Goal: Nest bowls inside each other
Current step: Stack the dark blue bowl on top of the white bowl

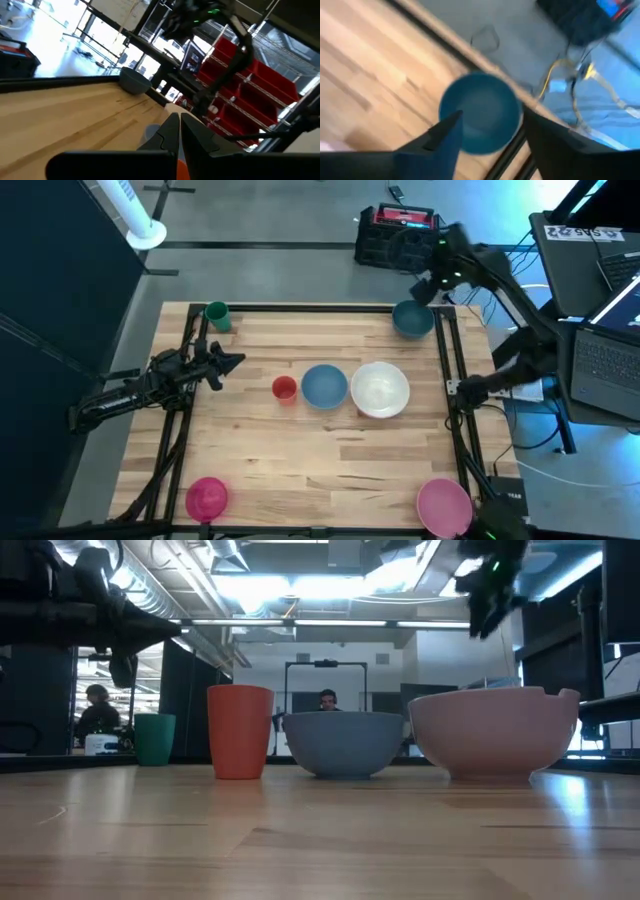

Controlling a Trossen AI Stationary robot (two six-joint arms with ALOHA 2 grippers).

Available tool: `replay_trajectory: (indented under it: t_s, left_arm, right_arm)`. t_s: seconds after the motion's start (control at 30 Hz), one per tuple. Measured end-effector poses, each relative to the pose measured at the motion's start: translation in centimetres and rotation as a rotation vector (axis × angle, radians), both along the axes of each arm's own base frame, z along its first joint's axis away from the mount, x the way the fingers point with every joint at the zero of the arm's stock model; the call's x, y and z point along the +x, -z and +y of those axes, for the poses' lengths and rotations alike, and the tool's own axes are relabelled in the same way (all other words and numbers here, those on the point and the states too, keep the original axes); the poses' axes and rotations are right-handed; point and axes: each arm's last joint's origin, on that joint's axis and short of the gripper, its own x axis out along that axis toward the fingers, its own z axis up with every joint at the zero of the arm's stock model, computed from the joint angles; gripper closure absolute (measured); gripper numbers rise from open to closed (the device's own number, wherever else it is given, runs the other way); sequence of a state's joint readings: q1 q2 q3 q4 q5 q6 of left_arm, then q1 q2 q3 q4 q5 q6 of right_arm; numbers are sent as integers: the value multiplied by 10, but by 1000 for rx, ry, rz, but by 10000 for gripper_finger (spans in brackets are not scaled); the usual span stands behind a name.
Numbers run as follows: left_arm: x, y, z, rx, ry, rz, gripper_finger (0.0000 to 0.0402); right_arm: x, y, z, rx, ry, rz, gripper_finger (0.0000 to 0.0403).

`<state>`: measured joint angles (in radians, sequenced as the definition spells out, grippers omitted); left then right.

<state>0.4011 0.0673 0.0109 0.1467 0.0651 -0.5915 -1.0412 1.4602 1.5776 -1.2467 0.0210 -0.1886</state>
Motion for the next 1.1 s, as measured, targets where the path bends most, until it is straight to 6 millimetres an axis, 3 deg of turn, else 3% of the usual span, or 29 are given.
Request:
replay_trajectory:
  t_s: [0.2, 0.43, 0.83, 1.1]
  left_arm:
    - [0, 0, 0, -4, 4, 0, 402]
    - [0, 1, 0, 5, 4, 9, 402]
    - [0, 1, 0, 37, 1, 23, 402]
    - [0, 1, 0, 43, 1, 24, 402]
  right_arm:
    - [24, 48, -29, 198, -2, 95, 159]
    - [53, 77, -34, 271, -53, 149, 174]
    - [74, 106, -36, 303, -51, 218, 175]
    - [66, 152, -24, 392, -14, 273, 175]
